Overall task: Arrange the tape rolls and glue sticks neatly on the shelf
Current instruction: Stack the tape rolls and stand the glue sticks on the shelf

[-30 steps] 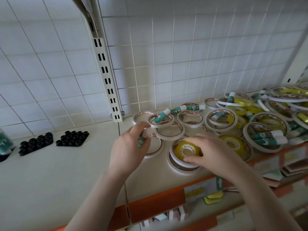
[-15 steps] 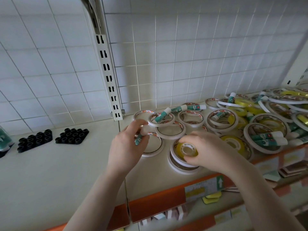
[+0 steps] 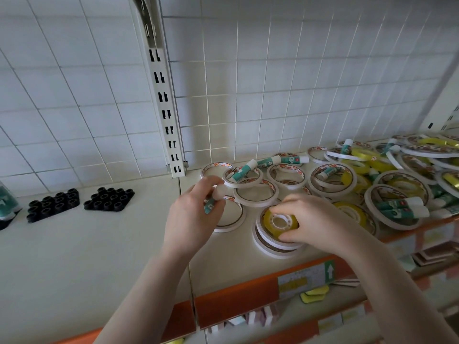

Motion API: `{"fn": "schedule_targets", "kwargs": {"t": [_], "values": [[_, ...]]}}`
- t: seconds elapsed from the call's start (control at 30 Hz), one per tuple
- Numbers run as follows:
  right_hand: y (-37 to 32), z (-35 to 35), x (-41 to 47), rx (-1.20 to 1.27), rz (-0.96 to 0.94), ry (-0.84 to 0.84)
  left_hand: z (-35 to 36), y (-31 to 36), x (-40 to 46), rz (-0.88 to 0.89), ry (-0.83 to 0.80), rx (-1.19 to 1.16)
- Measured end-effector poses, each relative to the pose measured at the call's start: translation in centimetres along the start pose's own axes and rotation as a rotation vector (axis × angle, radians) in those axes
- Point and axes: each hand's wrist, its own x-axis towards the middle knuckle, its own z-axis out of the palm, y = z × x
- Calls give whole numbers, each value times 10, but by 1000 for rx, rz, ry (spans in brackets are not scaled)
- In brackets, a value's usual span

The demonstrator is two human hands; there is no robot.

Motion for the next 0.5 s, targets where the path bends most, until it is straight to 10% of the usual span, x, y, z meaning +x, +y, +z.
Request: {"fn": "schedule_targets", "kwargs": {"t": [0.5], "values": [[-16, 13, -12, 136, 68, 319, -22, 20, 12, -115, 30, -124]]}}
